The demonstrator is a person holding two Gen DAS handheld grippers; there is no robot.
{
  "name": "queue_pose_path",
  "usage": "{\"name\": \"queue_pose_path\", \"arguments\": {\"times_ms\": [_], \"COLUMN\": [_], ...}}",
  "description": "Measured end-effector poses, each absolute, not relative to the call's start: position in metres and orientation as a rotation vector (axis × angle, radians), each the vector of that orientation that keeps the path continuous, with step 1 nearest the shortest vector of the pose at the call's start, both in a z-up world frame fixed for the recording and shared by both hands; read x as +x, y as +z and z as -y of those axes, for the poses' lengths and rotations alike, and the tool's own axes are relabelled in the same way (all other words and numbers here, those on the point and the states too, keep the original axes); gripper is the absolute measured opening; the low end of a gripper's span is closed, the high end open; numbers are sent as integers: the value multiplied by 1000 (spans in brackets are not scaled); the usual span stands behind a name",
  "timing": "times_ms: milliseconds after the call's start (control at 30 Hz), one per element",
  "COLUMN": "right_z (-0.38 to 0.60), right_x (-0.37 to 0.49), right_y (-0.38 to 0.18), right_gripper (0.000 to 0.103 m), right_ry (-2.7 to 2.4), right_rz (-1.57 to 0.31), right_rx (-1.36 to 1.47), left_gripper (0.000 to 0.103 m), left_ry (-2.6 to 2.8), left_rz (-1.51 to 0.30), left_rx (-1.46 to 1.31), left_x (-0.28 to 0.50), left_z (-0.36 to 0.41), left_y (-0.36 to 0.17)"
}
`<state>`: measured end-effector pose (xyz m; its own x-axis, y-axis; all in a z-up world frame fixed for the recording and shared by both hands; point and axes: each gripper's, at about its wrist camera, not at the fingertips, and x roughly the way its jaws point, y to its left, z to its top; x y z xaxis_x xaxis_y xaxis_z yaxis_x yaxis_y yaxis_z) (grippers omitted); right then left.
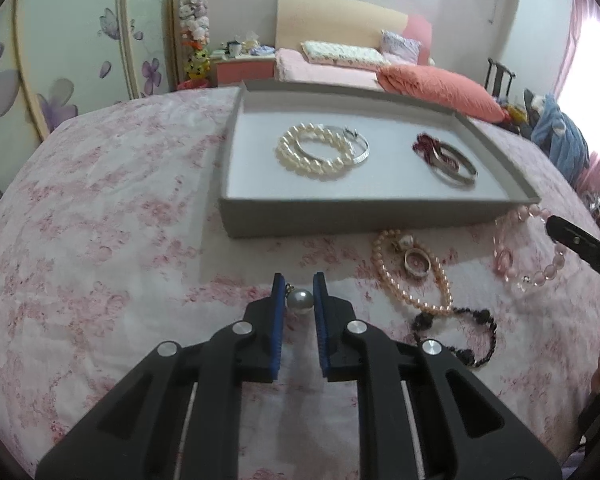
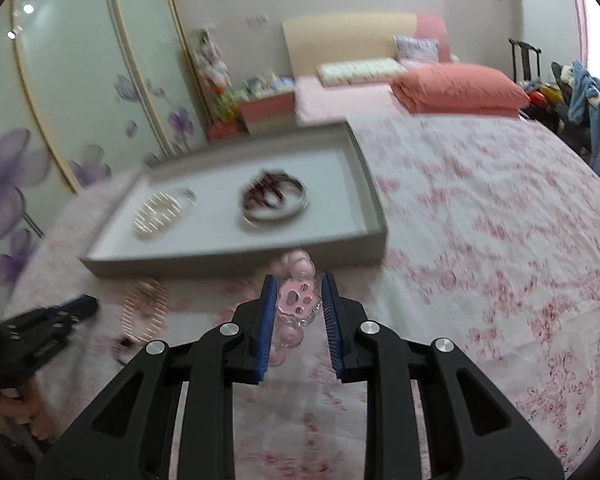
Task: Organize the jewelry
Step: 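Lift the pink bead bracelet and the pearl and carry both over the tray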
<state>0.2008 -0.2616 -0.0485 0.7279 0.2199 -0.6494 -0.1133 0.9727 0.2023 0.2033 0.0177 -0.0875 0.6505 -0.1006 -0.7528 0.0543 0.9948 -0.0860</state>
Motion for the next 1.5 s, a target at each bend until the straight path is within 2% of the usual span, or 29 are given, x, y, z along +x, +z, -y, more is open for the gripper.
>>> {"name": "queue_pose_path", "arguments": {"times_ms": [433, 800, 1133, 1500], "right_z": [249, 241, 228, 222], "right_x": [174, 151, 130, 144], "right_y": [-20, 7, 29, 40], "right_gripper": [24, 24, 24, 24], "right_ry": [276, 270, 249, 231], "right_rz": [-607, -473, -328, -267], "right_rx": [216, 154, 68, 58], "left_gripper": [15, 15, 15, 15], "left_ry": [-47, -19, -24, -39], "left_rz": [-656, -509, -447, -426], "left_rx": [-43, 12, 13, 9], "left_x": [169, 135, 126, 148], "left_z": [-15, 3, 11, 11], "left_y": [-40, -9, 7, 16]}}
